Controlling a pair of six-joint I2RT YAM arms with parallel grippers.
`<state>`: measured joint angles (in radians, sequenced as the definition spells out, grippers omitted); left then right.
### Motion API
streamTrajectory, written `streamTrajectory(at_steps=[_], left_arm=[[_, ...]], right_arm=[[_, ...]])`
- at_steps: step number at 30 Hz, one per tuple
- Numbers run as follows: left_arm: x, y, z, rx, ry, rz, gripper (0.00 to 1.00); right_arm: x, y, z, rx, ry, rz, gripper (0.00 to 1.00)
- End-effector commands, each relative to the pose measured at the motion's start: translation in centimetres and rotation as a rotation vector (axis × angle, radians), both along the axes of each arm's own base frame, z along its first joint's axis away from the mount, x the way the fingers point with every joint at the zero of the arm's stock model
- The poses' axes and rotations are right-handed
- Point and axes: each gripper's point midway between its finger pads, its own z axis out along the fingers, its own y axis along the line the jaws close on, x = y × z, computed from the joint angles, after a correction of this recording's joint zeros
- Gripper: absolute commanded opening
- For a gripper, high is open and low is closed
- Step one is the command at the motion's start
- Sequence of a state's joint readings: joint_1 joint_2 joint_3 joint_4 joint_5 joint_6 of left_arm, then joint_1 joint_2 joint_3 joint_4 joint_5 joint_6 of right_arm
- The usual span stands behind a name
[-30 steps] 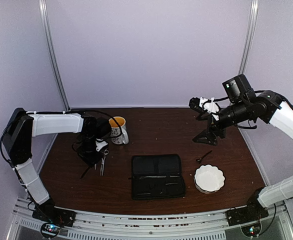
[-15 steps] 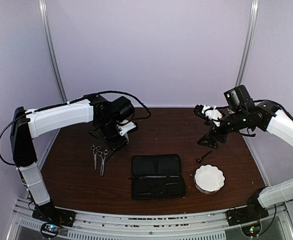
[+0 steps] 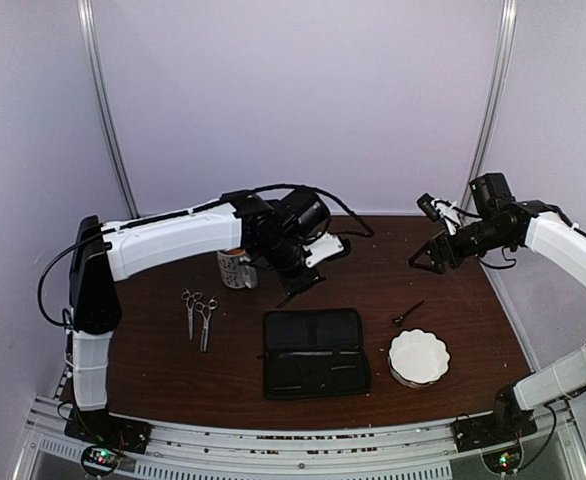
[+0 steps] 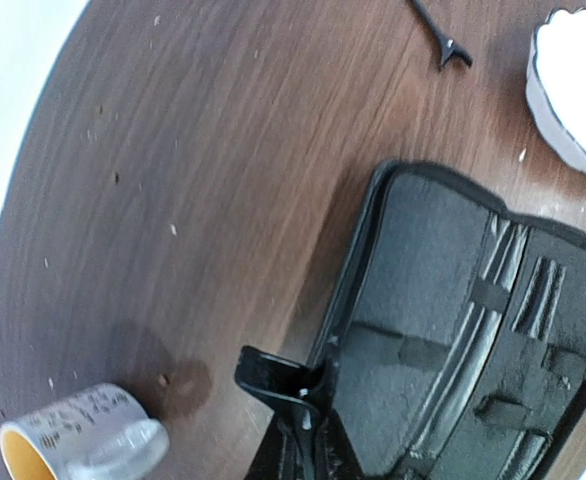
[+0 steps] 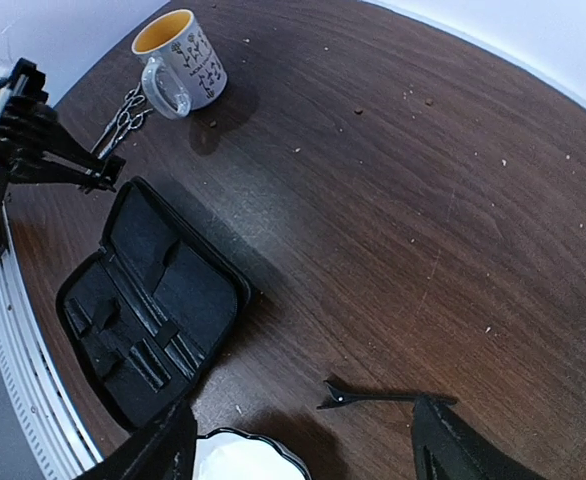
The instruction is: Sort the hair-cutting tools
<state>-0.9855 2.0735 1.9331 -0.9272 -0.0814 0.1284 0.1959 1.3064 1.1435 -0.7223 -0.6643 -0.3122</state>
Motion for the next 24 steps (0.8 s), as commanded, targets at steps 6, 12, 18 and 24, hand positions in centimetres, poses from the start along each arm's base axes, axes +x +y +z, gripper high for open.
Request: streamTrajectory(at_steps=[6,12,18,24], left_arm=[[-1.2,-8.4,3.5,-0.295,-0.146,-0.343,0.00],[-1.5,-11.1,3.3,-0.325,-0.187,-0.415,0.00],[-2.0,-12.5,1.1,-0.322,-0.168,-0.503,0.00],[-1.9,-12.7,-1.0,-0.284,-0.168,-0.539,0.00]], right_arm=[[1.8,-0.8,-0.4,0.112,0.087,-0.009,0.70],[1.5,-0.9,-0.6,0.104,0.082,-0.004,0.70],[1.2,-1.0,-0.6,0.104,0.064,-0.006,0.70],[0.9,-1.1,-0.9,0.095,0.052,-0.011,0.70]])
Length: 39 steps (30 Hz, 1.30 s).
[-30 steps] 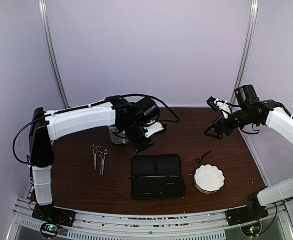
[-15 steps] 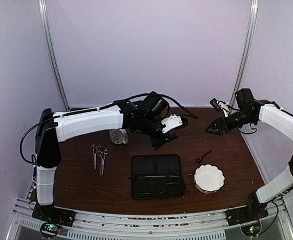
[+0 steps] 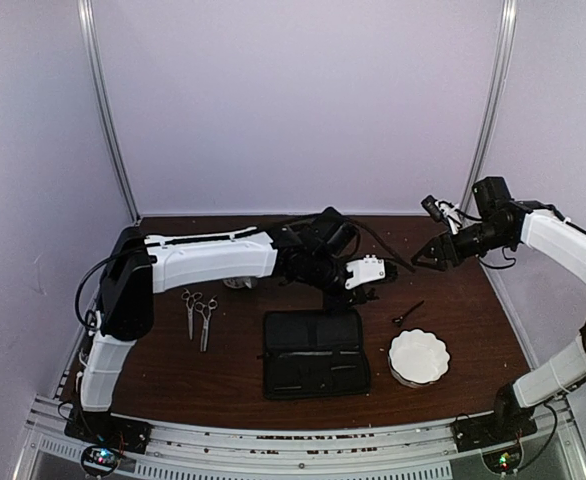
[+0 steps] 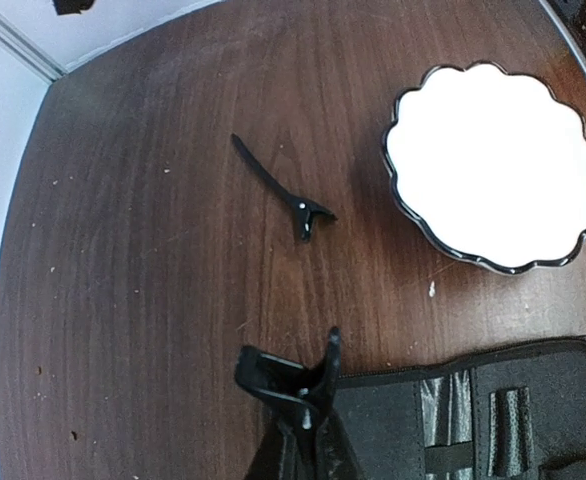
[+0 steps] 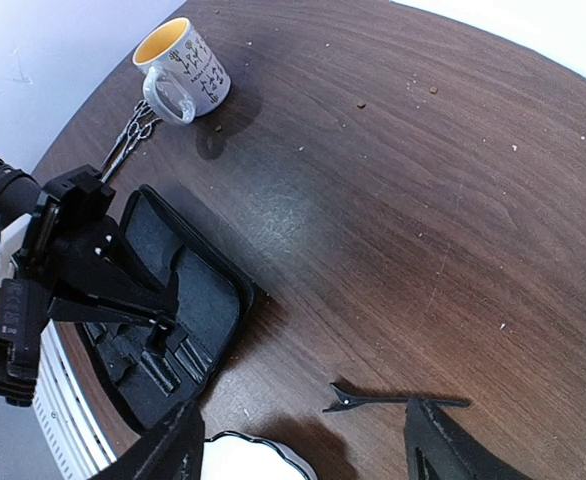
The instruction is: Sort the hair-cutting tools
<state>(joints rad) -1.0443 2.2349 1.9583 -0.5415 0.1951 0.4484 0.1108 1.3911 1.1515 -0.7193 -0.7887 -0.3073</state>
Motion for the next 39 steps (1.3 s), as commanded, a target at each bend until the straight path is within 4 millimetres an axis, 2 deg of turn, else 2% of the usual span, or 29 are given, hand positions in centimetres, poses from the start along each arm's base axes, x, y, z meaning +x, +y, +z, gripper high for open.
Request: streamTrajectory(at_steps=[1,10,18,25,33,39], left_arm=[[0.5,-1.4,0.4,-0.038,-0.055,-0.059,0.00],[1.7,-0.5,-3.2,0.083,-0.086,-0.031,0.00],[2.2,0.5,-5.0,0.155,-0.092,-0.004,0.00],[2.0,2.2,-6.7,0.242,-0.084,0.006,0.00],[1.6,2.7,-7.2,0.260,-0.059,0.016,0.00],[0.7,2.1,-6.9,0.225,0.000,-0.001,0.00]], right_arm=[[-0.4,-0.2,0.5,0.004,-0.041,-0.001,0.70],[-0.7,-0.3,0.3,0.000,-0.041,-0.003,0.70],[-0.6,-0.2,0.1,0.007,-0.032,0.000,0.70],[-0.6,-0.2,-0.1,0.007,-0.029,0.000,0.70],[-0.6,-0.1,-0.1,0.012,-0.025,0.002,0.70],[-0.5,-0.1,-0.2,0.011,-0.023,0.002,0.70]])
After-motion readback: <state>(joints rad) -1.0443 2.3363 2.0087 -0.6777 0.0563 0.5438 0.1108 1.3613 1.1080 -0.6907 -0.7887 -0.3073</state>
